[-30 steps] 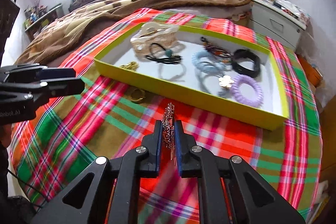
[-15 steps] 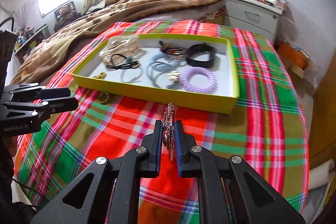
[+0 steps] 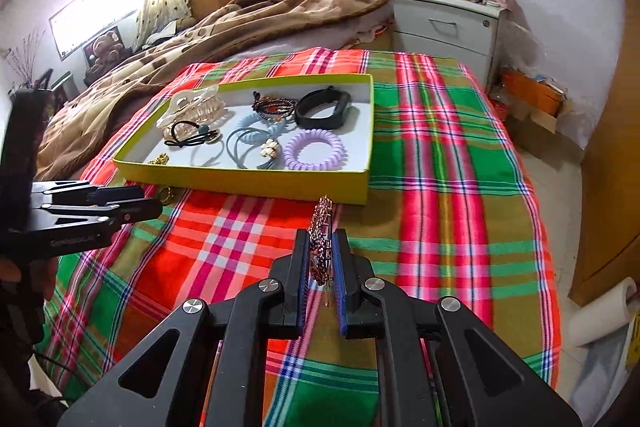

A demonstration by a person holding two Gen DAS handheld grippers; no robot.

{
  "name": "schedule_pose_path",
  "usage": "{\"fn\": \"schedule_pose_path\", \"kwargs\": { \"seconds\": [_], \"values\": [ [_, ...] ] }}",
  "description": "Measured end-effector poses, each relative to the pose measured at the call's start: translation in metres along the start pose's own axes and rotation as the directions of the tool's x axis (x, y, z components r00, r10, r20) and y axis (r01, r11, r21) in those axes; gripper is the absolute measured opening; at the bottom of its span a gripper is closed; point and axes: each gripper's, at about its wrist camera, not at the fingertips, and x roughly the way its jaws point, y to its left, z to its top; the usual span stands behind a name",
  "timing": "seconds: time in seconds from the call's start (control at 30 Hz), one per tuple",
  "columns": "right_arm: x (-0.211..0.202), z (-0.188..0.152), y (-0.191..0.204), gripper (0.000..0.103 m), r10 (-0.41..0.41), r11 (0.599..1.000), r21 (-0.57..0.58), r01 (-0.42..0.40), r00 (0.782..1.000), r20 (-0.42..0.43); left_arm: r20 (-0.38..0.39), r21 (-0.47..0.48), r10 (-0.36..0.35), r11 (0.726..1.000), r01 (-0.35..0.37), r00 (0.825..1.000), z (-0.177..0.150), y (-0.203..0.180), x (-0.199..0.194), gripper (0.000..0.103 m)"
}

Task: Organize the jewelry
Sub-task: 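Hold the pink keychain with the right gripper while the left grasps the gold ring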

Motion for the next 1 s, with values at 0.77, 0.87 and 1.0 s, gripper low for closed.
{"fn": "schedule_pose_path", "kwargs": {
  "seconds": [0.77, 0.87, 1.0],
  "values": [
    [-0.004, 0.000, -0.005, 0.011, 0.028, 1.000, 0.004, -0.029, 0.999, 0.031, 0.017, 0.025, 0.061, 0.998, -0.062, 0.998, 0.005, -0.013, 0.012, 0.038],
    [-0.005, 0.000, -0.004, 0.011, 0.028, 1.000, 0.003, -0.028, 0.999, 0.031, 0.017, 0.034, 0.052, 0.998, -0.053, 0.998, 0.005, -0.015, 0.012, 0.031],
    [-0.005, 0.000, -0.004, 0.011, 0.026, 1.000, 0.004, -0.026, 0.999, 0.029, 0.019, 0.046, 0.054, 0.997, -0.055, 0.998, 0.004, -0.018, 0.011, 0.024]
  ]
}}
